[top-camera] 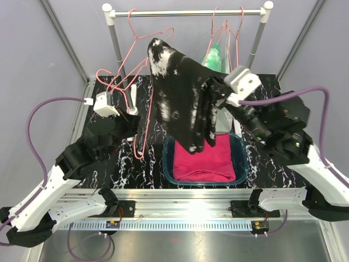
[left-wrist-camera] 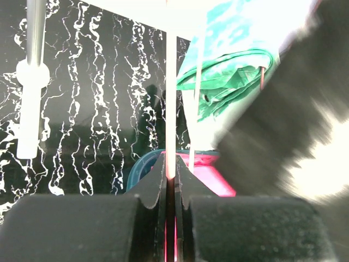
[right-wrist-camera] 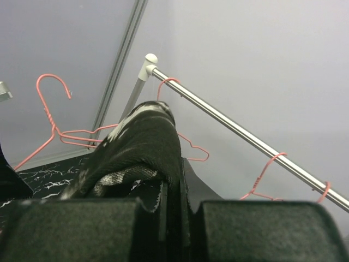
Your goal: Remove the trousers from the hanger
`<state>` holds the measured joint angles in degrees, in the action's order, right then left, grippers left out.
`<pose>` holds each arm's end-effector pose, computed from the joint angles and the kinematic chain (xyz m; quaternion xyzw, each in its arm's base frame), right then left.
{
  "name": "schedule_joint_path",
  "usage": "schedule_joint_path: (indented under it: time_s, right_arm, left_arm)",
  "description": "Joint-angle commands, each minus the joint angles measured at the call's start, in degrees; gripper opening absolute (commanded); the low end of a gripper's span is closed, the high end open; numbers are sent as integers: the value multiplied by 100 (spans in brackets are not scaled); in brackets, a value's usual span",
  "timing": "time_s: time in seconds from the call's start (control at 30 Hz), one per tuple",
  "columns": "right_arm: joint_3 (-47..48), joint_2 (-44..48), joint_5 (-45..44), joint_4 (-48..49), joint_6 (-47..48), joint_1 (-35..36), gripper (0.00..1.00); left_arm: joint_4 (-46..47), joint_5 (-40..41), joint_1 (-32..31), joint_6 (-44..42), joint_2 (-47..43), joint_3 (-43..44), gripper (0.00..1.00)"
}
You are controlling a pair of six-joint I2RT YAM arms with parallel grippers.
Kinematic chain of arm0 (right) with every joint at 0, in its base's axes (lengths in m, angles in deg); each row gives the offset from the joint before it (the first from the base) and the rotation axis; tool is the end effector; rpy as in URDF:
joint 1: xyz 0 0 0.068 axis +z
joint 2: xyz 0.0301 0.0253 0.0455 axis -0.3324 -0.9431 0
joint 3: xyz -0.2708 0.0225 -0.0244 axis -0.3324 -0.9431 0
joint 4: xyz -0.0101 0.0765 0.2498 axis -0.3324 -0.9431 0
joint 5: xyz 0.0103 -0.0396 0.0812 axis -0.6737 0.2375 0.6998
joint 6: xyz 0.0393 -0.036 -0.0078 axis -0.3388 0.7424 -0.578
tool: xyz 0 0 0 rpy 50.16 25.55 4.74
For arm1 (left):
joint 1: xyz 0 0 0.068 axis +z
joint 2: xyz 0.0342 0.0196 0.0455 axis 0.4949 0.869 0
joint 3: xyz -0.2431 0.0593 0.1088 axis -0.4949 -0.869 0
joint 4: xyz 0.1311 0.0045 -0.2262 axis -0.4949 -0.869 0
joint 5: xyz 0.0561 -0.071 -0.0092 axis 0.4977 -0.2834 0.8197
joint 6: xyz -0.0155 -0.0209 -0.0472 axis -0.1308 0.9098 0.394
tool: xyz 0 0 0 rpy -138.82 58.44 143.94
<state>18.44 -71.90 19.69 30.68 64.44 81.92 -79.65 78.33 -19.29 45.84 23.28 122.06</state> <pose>0.0988 0.1680 0.5745 -0.3430 0.4431 0.1034 0.8218 0.1119 -0.0999 0.4250 -0.1114 0.7768 -0.2553 0.5648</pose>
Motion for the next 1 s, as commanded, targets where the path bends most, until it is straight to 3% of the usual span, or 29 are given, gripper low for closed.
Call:
schedule_joint_path:
  time_s: [0.0,0.17,0.5,0.67,0.97]
  right_arm:
    - [512,298,144,22,-82,-19,0]
    - [293,517,-470,-593,67,-19,0]
    - [-1499,1966,-691,-1551,-487,-19,0]
    - [-1913,2248,-1226,-2131,-662,-18,0]
    - [-3029,3030,-2702,-2019,-277,-10,0]
  left_arm:
    - [300,196,-18,-45,-86,9,0]
    - [265,318,-18,-133,-130,62,0]
    - [133,574,-10,-405,-262,176,0]
    - [142,600,-10,-519,-270,211,0]
    - [230,504,-9,-643,-191,150,0]
